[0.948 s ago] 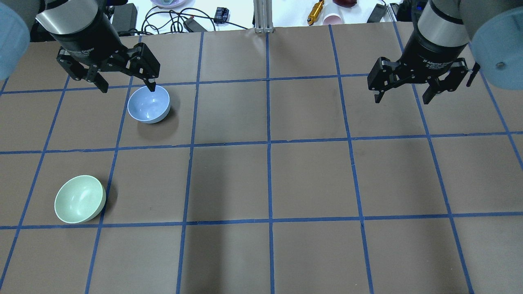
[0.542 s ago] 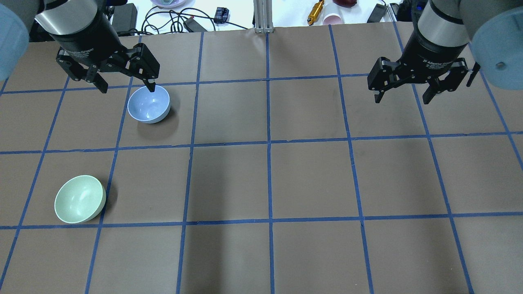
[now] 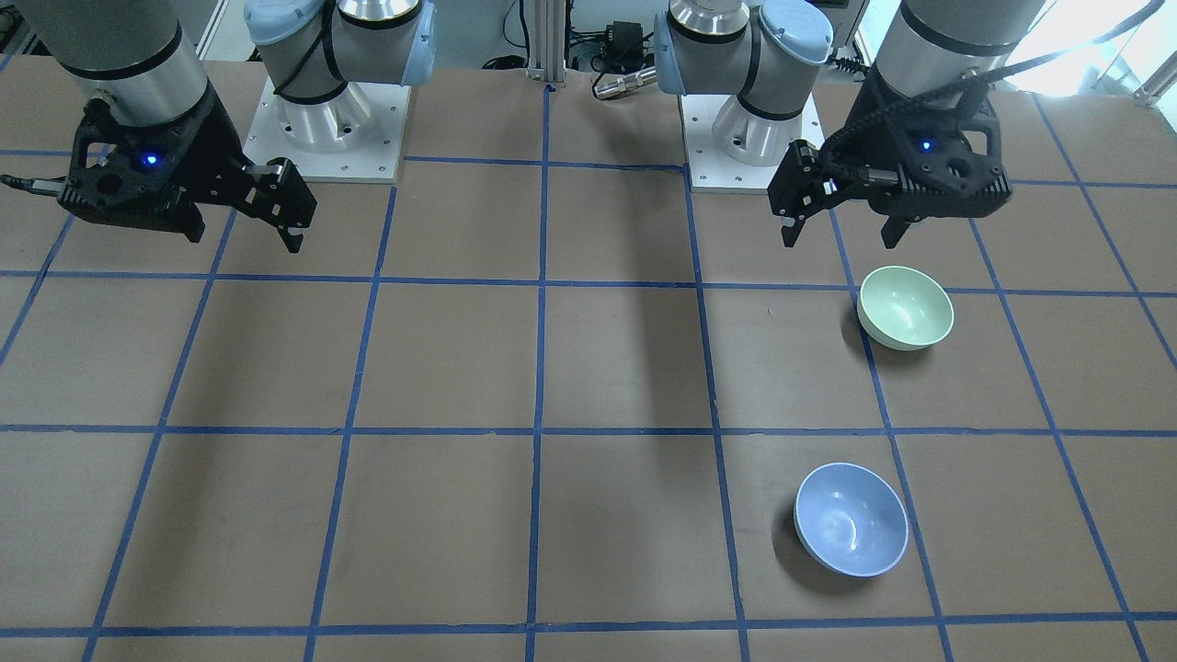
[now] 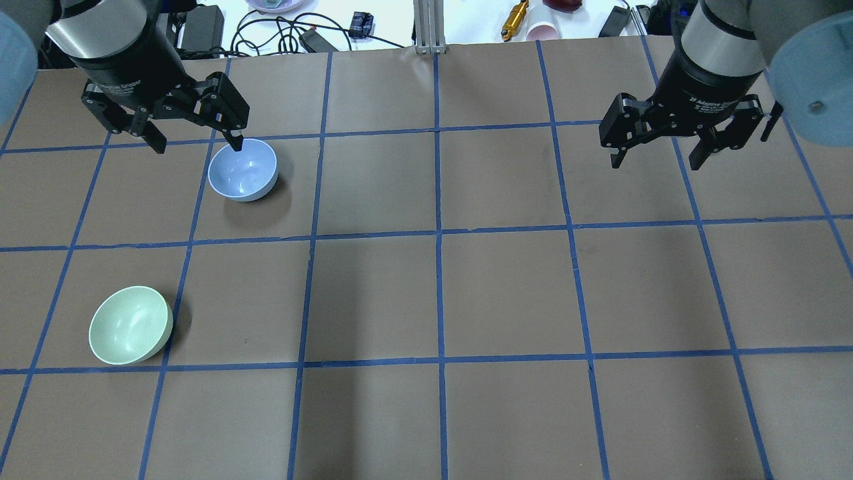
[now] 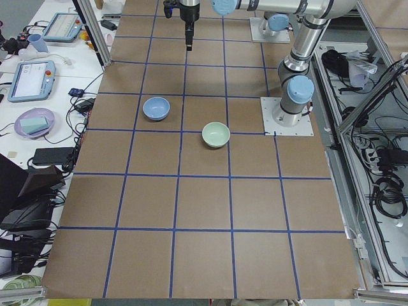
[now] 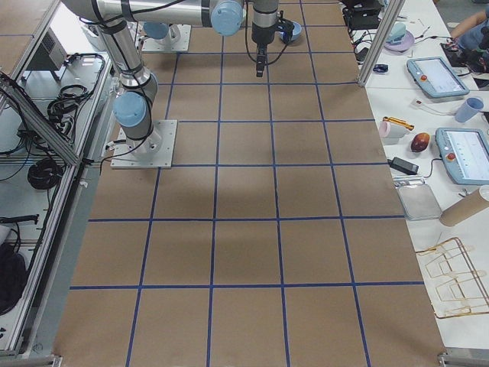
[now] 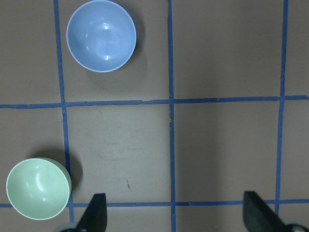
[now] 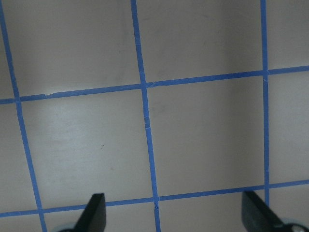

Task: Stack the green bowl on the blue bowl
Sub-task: 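Move the left gripper toward the pale green bowl and lower it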

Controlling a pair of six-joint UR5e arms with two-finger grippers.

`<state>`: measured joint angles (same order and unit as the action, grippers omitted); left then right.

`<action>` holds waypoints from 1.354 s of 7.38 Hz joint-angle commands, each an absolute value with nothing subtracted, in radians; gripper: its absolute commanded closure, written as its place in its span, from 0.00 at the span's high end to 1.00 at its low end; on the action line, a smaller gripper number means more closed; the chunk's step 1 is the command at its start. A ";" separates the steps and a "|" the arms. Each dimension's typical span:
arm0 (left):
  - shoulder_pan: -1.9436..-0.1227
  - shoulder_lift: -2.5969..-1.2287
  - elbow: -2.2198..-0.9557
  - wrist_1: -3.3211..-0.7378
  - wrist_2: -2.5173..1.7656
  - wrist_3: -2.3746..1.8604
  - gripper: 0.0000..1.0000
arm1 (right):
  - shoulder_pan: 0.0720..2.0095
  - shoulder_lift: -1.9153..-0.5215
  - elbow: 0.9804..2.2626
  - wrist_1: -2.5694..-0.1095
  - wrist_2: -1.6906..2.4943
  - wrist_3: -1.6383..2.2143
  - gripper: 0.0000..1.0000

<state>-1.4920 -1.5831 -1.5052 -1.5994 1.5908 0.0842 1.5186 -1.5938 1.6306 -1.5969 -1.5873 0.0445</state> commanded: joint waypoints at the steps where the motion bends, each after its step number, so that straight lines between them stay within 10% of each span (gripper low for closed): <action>1: -1.297 -1.603 -1.529 -1.592 1.586 0.312 1.00 | 1.519 -1.594 1.631 -1.597 -1.588 0.044 1.00; 10: -0.855 -1.606 -2.053 -1.100 1.557 0.749 1.00 | 1.519 -1.594 1.631 -1.597 -1.588 0.044 1.00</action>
<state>-0.8893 -1.6056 -1.9756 -1.1760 1.5579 0.7321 1.5186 -1.5938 1.6306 -1.5969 -1.5877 0.0445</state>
